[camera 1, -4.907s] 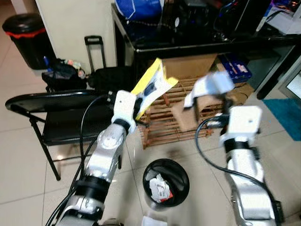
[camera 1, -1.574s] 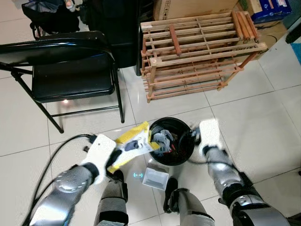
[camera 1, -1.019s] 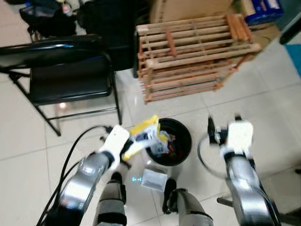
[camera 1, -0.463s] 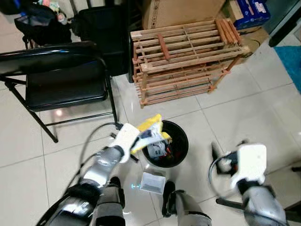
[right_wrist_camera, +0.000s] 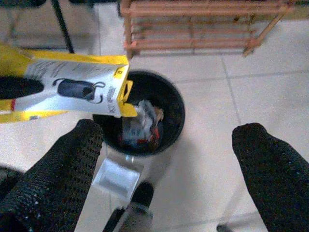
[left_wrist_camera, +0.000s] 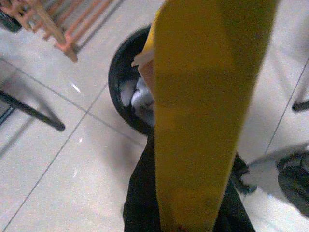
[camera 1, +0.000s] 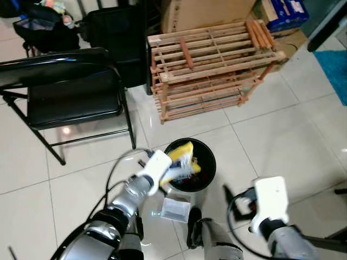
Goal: Picking trash to rubbish bin
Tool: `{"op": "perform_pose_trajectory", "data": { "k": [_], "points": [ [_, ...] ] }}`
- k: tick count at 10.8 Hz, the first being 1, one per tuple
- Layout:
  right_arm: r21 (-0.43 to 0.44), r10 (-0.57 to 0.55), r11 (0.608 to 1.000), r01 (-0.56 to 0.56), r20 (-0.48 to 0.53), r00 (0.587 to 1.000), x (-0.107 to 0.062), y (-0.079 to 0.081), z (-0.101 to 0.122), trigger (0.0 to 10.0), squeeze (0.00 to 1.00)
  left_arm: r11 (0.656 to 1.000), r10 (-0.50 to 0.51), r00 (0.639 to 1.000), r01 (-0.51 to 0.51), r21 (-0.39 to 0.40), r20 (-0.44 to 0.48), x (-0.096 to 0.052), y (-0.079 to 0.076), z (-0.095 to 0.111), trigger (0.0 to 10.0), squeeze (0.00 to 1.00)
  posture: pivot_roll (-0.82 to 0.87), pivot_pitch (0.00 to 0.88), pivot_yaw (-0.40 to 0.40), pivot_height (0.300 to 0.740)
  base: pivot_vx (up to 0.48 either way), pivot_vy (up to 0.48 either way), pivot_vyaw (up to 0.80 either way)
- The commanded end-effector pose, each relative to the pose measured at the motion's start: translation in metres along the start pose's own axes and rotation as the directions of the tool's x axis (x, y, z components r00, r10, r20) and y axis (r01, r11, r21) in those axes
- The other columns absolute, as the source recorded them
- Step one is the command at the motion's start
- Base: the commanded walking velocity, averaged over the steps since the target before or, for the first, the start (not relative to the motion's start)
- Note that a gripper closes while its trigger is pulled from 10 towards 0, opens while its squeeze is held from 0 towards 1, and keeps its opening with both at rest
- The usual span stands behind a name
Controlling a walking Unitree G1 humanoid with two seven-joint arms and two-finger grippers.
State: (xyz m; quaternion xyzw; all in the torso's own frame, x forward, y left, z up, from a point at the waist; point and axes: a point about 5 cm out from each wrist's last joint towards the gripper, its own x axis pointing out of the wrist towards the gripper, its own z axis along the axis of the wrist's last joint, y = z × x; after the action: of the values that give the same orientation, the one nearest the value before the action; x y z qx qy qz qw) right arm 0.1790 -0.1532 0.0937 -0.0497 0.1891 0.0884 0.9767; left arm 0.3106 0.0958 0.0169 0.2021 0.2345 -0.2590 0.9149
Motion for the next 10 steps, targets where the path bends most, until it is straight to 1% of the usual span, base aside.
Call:
{"op": "perform_pose_trajectory", "data": {
  "k": [1,2,3,4,5,6,7,10],
  "points": [
    [-0.015,0.006,1.000,-0.007,-0.059,0.998,-0.002,0.001,-0.010,10.0,0.00,1.000,-0.003,0.999,0.003,0.006,-0.038,0.000,-0.005,-0.009,10.0,0.00,0.03,0.324,-0.067,0.740,0.000,0.000,0.00],
    [-0.015,0.006,1.000,-0.007,-0.077,0.997,0.005,0.003,-0.017,10.0,0.00,1.000,-0.001,0.999,0.001,0.003,-0.040,0.000,-0.005,-0.010,10.0,0.00,0.03,0.324,-0.067,0.740,0.000,0.000,0.00],
    [-0.024,-0.009,1.000,0.007,-0.078,0.997,0.018,0.004,-0.024,10.0,0.00,1.000,0.001,0.999,-0.001,0.003,-0.041,0.000,-0.005,-0.012,10.0,0.00,0.04,0.324,-0.070,0.740,0.000,0.000,0.00],
    [-0.012,-0.020,1.000,0.019,-0.087,0.996,0.025,0.003,-0.028,10.0,0.00,1.000,0.003,0.999,-0.003,0.002,-0.045,-0.001,-0.005,-0.014,10.0,0.00,0.04,0.325,-0.070,0.740,0.000,0.000,0.00],
    [-0.025,-0.033,0.999,0.030,-0.115,0.993,0.035,0.003,-0.037,10.0,0.00,1.000,0.010,0.998,-0.011,-0.003,-0.054,-0.001,-0.004,-0.016,10.0,0.00,0.05,0.322,-0.071,0.740,0.000,0.000,0.00],
    [-0.040,-0.035,0.999,0.030,-0.140,0.990,0.041,0.003,-0.044,10.0,0.00,1.000,0.015,0.998,-0.015,-0.004,-0.062,-0.002,-0.004,-0.018,10.0,0.00,0.05,0.322,-0.071,0.740,0.000,0.000,0.00],
    [-0.049,-0.032,0.999,0.025,-0.160,0.987,0.044,0.004,-0.050,10.0,0.00,1.000,0.017,0.997,-0.017,0.000,-0.075,-0.002,-0.005,-0.021,10.0,0.00,0.05,0.327,-0.076,0.740,0.000,0.000,0.00],
    [-0.049,-0.020,0.999,0.012,-0.165,0.986,0.036,0.009,-0.055,10.0,0.00,1.000,0.018,0.993,-0.017,0.013,-0.116,-0.003,-0.011,-0.030,10.0,0.00,0.02,0.342,-0.088,0.740,0.000,0.000,0.00]
  ]
}}
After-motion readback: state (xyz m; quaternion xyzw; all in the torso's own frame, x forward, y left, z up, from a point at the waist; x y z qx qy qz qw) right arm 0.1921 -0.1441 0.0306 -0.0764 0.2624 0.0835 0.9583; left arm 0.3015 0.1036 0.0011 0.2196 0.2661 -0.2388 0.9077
